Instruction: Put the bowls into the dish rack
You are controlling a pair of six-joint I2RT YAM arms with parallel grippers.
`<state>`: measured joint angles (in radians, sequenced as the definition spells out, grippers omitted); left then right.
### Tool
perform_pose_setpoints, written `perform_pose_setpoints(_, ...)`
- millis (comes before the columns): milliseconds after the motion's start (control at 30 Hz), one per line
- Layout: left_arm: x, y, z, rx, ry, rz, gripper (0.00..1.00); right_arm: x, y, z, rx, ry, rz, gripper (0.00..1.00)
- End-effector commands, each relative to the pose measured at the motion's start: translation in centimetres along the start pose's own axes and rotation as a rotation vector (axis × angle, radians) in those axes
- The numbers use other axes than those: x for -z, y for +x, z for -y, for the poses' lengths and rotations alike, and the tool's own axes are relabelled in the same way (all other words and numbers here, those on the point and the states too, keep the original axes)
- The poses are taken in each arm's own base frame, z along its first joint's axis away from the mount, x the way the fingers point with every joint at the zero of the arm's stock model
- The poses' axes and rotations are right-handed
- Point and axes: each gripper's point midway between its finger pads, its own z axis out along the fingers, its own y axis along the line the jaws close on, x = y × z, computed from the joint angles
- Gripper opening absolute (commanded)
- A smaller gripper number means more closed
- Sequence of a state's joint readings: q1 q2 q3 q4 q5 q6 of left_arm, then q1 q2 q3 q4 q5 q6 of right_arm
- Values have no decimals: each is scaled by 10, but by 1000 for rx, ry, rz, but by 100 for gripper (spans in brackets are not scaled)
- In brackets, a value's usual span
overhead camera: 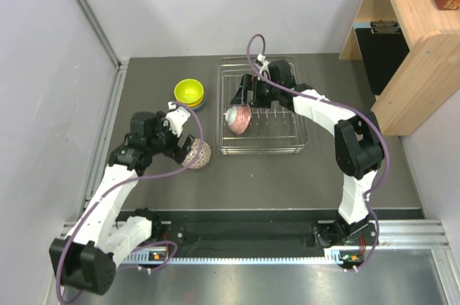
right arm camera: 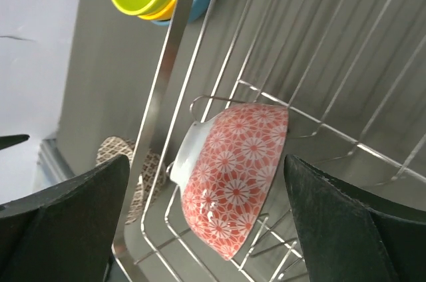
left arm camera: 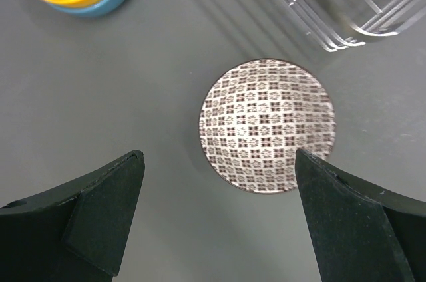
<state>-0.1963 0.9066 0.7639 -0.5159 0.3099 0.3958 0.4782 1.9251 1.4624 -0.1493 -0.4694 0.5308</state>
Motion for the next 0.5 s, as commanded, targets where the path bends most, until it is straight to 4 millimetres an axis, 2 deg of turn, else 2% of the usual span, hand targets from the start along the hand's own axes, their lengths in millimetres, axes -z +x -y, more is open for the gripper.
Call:
perform_pose_setpoints(0, -18, -8, -28, -18, -94, 5, 99, 19, -25, 2, 93, 88, 68, 98)
perform_pose_setpoints(100, -35, -2, -36, -22, -107, -25, 99, 22, -26, 4, 116, 115, 74, 98)
perform_pose_setpoints(233, -61, 13, -43, -17, -97, -93, 99, 35, -40, 0, 151, 153, 115, 98)
perform_pose_setpoints(300, -68, 14, -45, -13, -88, -107, 99, 41, -46, 0, 174, 175, 134, 98)
perform_pose_setpoints(333, -74, 21, -44, -4, -75, -135, 99, 47, -52, -5, 187, 176, 155, 98)
perform_pose_setpoints(467, -82, 27, -41, 3, -45, -166, 99, 65, -67, -10, 232, 209, 209, 97)
